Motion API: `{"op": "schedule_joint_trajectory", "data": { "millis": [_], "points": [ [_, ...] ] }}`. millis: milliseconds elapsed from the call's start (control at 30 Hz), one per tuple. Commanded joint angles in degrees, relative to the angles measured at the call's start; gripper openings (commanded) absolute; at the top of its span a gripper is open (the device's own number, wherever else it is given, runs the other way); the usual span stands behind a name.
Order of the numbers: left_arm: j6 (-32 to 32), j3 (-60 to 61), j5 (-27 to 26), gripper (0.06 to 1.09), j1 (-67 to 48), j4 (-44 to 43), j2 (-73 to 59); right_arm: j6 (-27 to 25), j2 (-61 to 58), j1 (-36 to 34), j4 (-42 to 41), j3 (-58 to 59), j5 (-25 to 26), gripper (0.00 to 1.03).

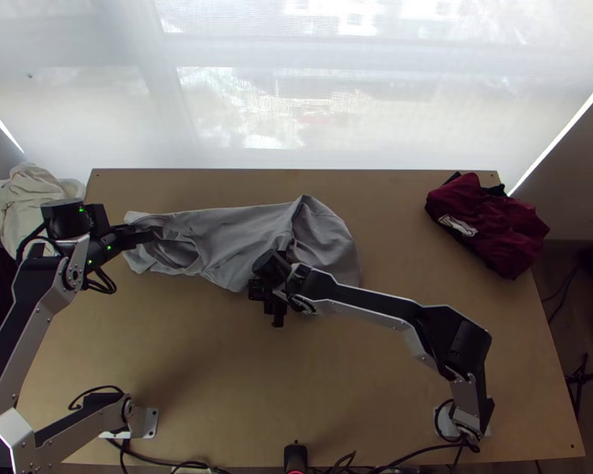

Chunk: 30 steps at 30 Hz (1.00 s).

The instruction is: Fold the t-shirt

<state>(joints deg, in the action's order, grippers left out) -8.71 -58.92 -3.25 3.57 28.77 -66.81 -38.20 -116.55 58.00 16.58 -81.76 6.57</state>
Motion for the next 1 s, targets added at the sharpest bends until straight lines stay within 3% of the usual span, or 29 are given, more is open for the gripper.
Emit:
{"op": "schedule_joint_trajectory", "data": {
  "millis": [0,367,967],
  "points": [
    [0.2,-0.1,-0.2,0.09,0.0,0.1,0.2,-0.9,-1.3,-2.0,0.0,-0.7,0.0,0.51],
    [0.2,-0.5,-0.3,0.09,0.0,0.3,1.0,-2.3,-1.0,-3.3,3.1,-2.8,0.0,0.03],
    [0.0,0.1,-0.2,0.09,0.2,2.3,4.7,1.4,6.5,-4.2,11.6,-11.1,-0.1,0.03]
  ]
}}
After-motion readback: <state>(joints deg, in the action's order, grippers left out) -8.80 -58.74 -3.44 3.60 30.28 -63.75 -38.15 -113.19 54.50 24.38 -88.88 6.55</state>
